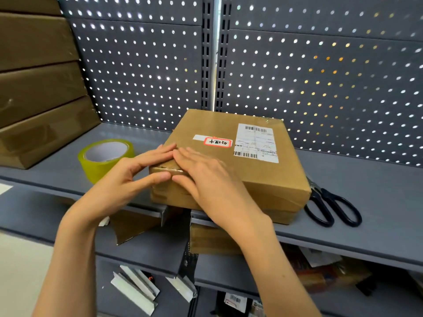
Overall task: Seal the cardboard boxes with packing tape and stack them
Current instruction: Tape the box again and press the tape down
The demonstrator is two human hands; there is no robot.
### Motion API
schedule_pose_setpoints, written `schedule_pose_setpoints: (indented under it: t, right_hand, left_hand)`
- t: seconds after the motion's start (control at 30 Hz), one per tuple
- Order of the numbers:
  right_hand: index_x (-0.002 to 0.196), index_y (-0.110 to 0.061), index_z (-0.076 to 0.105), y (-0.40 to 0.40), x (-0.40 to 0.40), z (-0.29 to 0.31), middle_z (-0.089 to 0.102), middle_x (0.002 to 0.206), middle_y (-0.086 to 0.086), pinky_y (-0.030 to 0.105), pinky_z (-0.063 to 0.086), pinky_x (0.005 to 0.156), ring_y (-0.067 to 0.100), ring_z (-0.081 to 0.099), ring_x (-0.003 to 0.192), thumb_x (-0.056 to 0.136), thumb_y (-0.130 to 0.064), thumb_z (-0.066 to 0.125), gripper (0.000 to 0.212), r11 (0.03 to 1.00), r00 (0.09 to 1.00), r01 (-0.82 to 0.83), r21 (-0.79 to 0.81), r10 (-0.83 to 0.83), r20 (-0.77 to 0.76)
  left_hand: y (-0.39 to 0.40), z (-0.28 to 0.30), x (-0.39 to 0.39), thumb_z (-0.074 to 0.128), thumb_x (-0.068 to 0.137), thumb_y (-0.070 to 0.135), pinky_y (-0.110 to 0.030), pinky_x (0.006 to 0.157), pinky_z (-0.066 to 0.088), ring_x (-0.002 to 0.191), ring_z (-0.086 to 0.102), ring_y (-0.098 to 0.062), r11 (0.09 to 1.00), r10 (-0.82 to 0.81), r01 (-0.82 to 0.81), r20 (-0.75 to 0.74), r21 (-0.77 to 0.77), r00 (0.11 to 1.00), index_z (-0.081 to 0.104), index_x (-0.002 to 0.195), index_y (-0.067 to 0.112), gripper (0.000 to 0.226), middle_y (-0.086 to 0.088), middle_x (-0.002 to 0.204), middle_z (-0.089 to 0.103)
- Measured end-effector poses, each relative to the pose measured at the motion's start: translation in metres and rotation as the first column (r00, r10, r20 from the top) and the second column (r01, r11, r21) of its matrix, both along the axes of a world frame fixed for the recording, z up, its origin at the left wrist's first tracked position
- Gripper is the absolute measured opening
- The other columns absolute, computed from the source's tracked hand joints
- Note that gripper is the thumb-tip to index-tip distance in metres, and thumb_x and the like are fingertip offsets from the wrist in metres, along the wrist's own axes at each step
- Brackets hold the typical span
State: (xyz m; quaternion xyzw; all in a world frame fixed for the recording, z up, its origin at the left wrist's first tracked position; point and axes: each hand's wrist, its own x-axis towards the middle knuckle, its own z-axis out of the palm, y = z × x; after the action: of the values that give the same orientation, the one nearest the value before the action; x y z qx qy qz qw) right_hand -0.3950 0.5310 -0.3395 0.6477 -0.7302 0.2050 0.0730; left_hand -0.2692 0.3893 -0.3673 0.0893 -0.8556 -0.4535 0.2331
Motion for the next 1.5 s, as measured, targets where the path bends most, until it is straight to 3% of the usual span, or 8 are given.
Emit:
schedule_pose_setpoints:
  t: [0.13, 0.27, 0.67, 0.77, 0.87, 1.07, 1.3, 1.5]
  right_hand:
    - [0.134, -0.013, 0.055, -0.005, 0.004, -0.010, 0.054, 0.139, 0.002, 0.023, 0.033, 0.103, 0.014, 0.046, 0.131, 0.095, -0.027, 0.053, 0.042, 0.993, 0.997, 0.081, -0.083, -0.081, -0.007]
    - [0.099, -0.015, 0.076, -0.010, 0.008, -0.021, 0.074, 0.102, -0.001, 0.022, 0.047, 0.083, 0.013, 0.069, 0.097, 0.072, -0.032, 0.063, 0.035, 0.972, 0.988, 0.145, -0.187, -0.151, -0.016]
    - [0.103, -0.014, 0.075, -0.004, 0.012, -0.014, 0.073, 0.106, 0.001, 0.027, 0.052, 0.086, 0.016, 0.067, 0.104, 0.077, -0.026, 0.065, 0.031, 0.967, 0.988, 0.154, -0.202, -0.157, 0.000]
    - [0.129, -0.015, 0.060, -0.002, 0.014, 0.000, 0.055, 0.138, 0.002, 0.027, 0.026, 0.110, 0.018, 0.040, 0.135, 0.095, -0.020, 0.056, 0.034, 0.994, 0.994, 0.088, -0.068, -0.082, 0.075]
    - [0.132, -0.021, 0.057, -0.010, 0.015, 0.011, 0.047, 0.144, -0.002, 0.026, 0.022, 0.110, 0.015, 0.036, 0.136, 0.096, -0.021, 0.053, 0.037, 0.992, 0.987, 0.053, -0.112, -0.035, 0.156]
    - [0.118, -0.017, 0.066, -0.050, 0.032, 0.022, 0.065, 0.114, 0.005, 0.043, 0.045, 0.089, 0.028, 0.056, 0.108, 0.096, -0.020, 0.050, 0.028, 0.995, 0.974, 0.065, -0.075, -0.047, 0.220]
    - [0.118, -0.017, 0.064, -0.079, 0.046, 0.017, 0.062, 0.121, 0.003, 0.041, 0.041, 0.093, 0.028, 0.051, 0.114, 0.099, -0.024, 0.044, 0.028, 0.994, 0.983, 0.105, 0.033, -0.109, 0.150]
    - [0.118, -0.017, 0.065, -0.086, 0.044, 0.013, 0.063, 0.120, 0.003, 0.042, 0.041, 0.094, 0.028, 0.052, 0.114, 0.098, -0.024, 0.045, 0.028, 0.995, 0.982, 0.095, 0.042, -0.101, 0.159]
  left_hand:
    - [-0.001, -0.004, -0.002, 0.061, 0.076, 0.066, -0.023, 0.111, 0.029, 0.137, 0.034, 0.000, 0.999, 0.016, -0.017, -0.036, -0.038, 0.999, 0.053, 0.124, 0.047, 0.052, 0.027, 0.138, 0.047]
    - [0.000, -0.011, -0.003, 0.062, 0.087, 0.028, -0.021, 0.110, 0.032, 0.134, 0.041, -0.002, 0.992, 0.069, -0.079, -0.104, -0.097, 0.992, 0.056, 0.123, 0.044, 0.039, 0.023, 0.135, 0.052]
    - [0.010, -0.008, -0.002, 0.061, 0.082, 0.027, -0.012, 0.105, 0.034, 0.129, 0.043, 0.004, 0.985, 0.122, -0.137, -0.131, -0.106, 0.984, 0.060, 0.120, 0.045, 0.041, 0.029, 0.132, 0.051]
    - [0.012, -0.003, 0.002, 0.061, 0.081, 0.032, -0.015, 0.107, 0.034, 0.131, 0.041, 0.005, 0.983, 0.147, -0.157, -0.097, -0.100, 0.984, 0.061, 0.120, 0.034, 0.039, 0.020, 0.135, 0.052]
    - [0.006, 0.003, 0.010, 0.062, 0.085, 0.030, -0.021, 0.102, 0.041, 0.122, 0.052, -0.001, 0.963, 0.244, -0.261, -0.181, -0.074, 0.953, 0.069, 0.111, 0.026, 0.027, 0.013, 0.127, 0.061]
    - [-0.034, -0.003, 0.026, 0.065, 0.089, 0.025, -0.022, 0.092, 0.042, 0.108, 0.058, -0.008, 0.769, 0.538, -0.546, -0.124, -0.332, 0.834, 0.066, 0.113, 0.019, 0.024, 0.004, 0.113, 0.066]
    - [-0.069, -0.016, 0.011, 0.063, 0.088, 0.037, -0.039, 0.087, 0.043, 0.109, 0.059, -0.031, 0.639, 0.678, -0.467, 0.162, -0.611, 0.717, 0.054, 0.125, 0.012, 0.046, -0.010, 0.116, 0.065]
    - [-0.064, -0.018, 0.009, 0.051, 0.094, 0.041, -0.033, 0.064, 0.025, 0.093, 0.058, -0.036, 0.490, 0.759, -0.500, 0.068, -0.714, 0.648, 0.059, 0.102, 0.012, 0.032, -0.012, 0.091, 0.066]
